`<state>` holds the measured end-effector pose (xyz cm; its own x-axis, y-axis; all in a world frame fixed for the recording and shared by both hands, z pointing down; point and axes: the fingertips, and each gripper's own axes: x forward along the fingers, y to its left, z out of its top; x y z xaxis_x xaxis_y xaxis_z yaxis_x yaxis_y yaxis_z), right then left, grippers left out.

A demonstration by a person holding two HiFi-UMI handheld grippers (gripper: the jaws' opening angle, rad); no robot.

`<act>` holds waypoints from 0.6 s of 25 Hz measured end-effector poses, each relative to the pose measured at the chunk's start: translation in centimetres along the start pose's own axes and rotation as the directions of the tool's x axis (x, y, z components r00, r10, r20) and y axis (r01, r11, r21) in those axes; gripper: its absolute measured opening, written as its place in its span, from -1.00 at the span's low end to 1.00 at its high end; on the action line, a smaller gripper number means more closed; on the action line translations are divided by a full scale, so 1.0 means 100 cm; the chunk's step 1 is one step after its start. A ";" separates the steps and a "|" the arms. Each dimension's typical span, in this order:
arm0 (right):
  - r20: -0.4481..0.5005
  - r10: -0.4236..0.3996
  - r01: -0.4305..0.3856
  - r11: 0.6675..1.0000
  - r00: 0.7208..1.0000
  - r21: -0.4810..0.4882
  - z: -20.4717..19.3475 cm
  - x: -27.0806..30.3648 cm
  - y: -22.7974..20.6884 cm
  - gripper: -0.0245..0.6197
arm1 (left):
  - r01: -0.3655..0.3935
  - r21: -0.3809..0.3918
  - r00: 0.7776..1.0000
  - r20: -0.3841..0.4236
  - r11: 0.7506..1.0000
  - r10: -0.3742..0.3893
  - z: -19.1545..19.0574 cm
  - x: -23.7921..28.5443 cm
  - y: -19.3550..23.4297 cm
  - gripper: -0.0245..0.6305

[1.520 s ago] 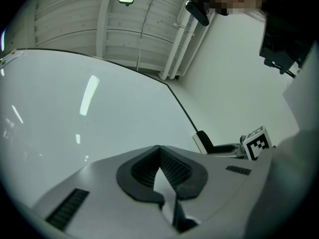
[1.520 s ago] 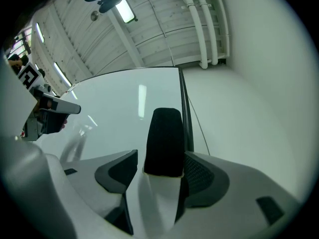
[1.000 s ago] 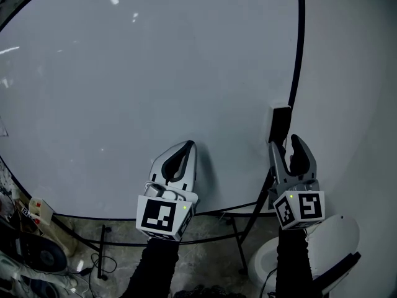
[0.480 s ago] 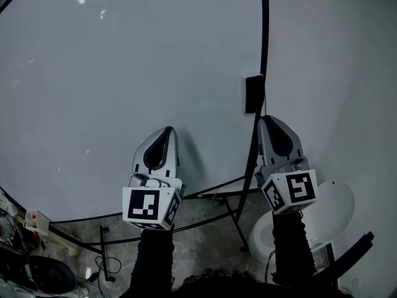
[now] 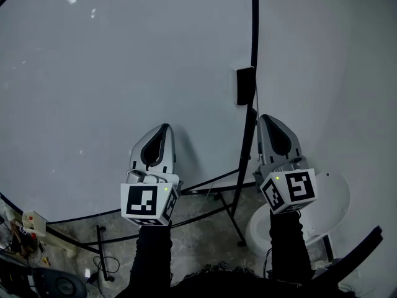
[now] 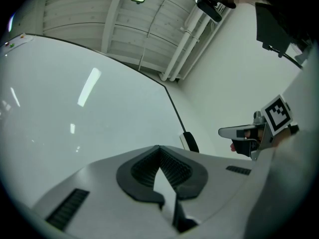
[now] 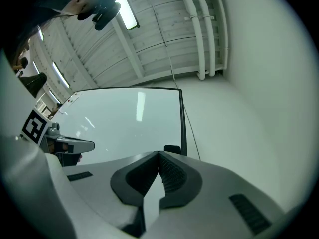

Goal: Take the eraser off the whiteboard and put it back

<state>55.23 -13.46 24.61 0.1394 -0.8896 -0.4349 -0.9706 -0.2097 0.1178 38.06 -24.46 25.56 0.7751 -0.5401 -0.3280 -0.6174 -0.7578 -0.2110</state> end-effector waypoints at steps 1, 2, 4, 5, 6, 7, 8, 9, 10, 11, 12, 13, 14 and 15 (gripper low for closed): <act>0.002 0.000 0.000 1.000 1.000 -0.004 0.002 -0.001 0.000 -0.90 | 0.002 -0.003 1.000 0.006 1.000 -0.002 0.000 0.000 -0.001 -0.91; 0.005 0.001 -0.001 1.000 1.000 -0.006 0.004 -0.002 0.001 -0.90 | 0.005 -0.004 1.000 0.010 1.000 -0.005 0.001 0.000 -0.002 -0.91; 0.013 -0.001 0.002 1.000 1.000 -0.008 0.008 -0.005 0.001 -0.90 | 0.012 0.001 1.000 0.015 1.000 -0.012 0.001 0.000 -0.004 -0.91; 0.016 -0.003 0.003 1.000 1.000 -0.008 0.010 -0.007 0.001 -0.90 | 0.013 0.000 1.000 0.015 1.000 -0.013 0.002 -0.001 -0.004 -0.91; 0.018 -0.005 0.005 1.000 1.000 -0.009 0.012 -0.009 0.002 -0.90 | 0.012 -0.003 1.000 0.016 1.000 -0.012 0.002 -0.002 -0.005 -0.91; 0.019 -0.007 0.008 1.000 1.000 -0.013 0.014 -0.011 0.002 -0.90 | 0.011 -0.008 1.000 0.016 1.000 -0.011 0.003 -0.003 -0.006 -0.91; 0.020 -0.010 0.011 1.000 1.000 -0.020 0.015 -0.012 0.002 -0.90 | 0.011 -0.012 1.000 0.018 1.000 -0.010 0.004 -0.003 -0.006 -0.91; 0.021 -0.014 0.014 1.000 1.000 -0.027 0.016 -0.013 0.002 -0.90 | 0.013 -0.010 1.000 0.019 1.000 -0.012 0.004 -0.004 -0.008 -0.91; 0.021 -0.016 0.017 0.999 1.000 -0.030 0.017 -0.014 0.002 -0.90 | 0.016 -0.007 1.000 0.020 1.000 -0.016 0.004 -0.004 -0.009 -0.91; 0.021 -0.017 0.017 0.999 1.000 -0.028 0.017 -0.015 0.002 -0.90 | 0.019 -0.007 1.000 0.021 1.000 -0.019 0.004 -0.005 -0.011 -0.91; 0.019 -0.016 0.016 1.000 1.000 -0.025 0.017 -0.015 0.003 -0.90 | 0.021 -0.008 1.000 0.020 1.000 -0.021 0.004 -0.005 -0.013 -0.91; 0.018 -0.014 0.014 1.000 1.000 -0.023 0.016 -0.016 0.004 -0.90 | 0.022 -0.010 1.000 0.018 1.000 -0.022 0.003 -0.006 -0.014 -0.91; 0.015 -0.011 0.012 1.000 1.000 -0.021 0.015 -0.016 0.005 -0.90 | 0.022 -0.012 1.000 0.016 1.000 -0.022 0.002 -0.006 -0.015 -0.91; 0.013 -0.010 0.010 1.000 1.000 -0.019 0.015 -0.017 0.005 -0.90 | 0.021 -0.012 1.000 0.014 1.000 -0.021 0.002 -0.007 -0.015 -0.91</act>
<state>54.20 -11.46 24.09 0.1461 -0.8822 -0.4476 -0.9653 -0.2261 0.1306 38.49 -22.87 25.94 0.7860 -0.5189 -0.3361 -0.5990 -0.7736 -0.2068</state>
